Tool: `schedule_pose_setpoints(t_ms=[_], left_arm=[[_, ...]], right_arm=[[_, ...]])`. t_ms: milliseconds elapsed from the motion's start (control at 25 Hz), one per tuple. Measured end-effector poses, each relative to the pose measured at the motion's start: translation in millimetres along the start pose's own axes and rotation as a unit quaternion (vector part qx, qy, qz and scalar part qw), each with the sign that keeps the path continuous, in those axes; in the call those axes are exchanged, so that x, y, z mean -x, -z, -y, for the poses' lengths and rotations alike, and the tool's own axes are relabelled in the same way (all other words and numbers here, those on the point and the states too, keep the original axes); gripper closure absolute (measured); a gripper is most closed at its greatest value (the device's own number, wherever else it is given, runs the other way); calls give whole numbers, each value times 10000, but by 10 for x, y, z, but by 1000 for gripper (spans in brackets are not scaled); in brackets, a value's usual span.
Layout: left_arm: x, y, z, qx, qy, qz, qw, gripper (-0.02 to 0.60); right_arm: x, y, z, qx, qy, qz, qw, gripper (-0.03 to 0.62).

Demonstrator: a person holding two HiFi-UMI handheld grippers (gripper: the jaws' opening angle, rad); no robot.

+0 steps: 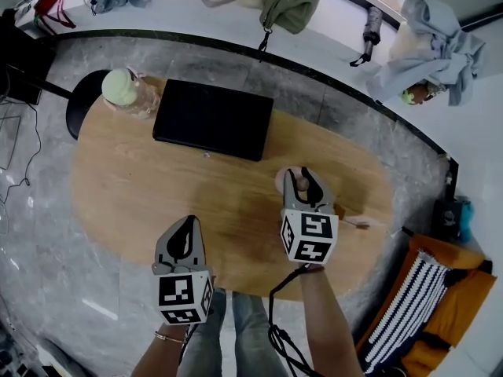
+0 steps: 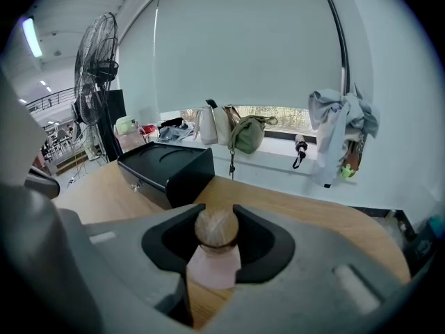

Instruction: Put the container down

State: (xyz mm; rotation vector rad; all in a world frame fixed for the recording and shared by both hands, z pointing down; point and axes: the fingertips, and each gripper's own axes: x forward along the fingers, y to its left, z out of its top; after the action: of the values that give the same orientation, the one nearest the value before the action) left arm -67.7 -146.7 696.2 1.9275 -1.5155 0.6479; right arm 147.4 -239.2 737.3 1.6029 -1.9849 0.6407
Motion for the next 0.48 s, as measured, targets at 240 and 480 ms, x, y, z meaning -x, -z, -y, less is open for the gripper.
schedule_pose_setpoints(t_ms=[240, 480], left_arm=[[62, 12, 5, 52, 25, 46, 10000, 584], [156, 42, -35, -59, -16, 75, 10000, 584]], right_arm=[[-18, 3, -11, 239, 112, 55, 9996, 468], [15, -34, -46, 436, 153, 136, 9988, 419]])
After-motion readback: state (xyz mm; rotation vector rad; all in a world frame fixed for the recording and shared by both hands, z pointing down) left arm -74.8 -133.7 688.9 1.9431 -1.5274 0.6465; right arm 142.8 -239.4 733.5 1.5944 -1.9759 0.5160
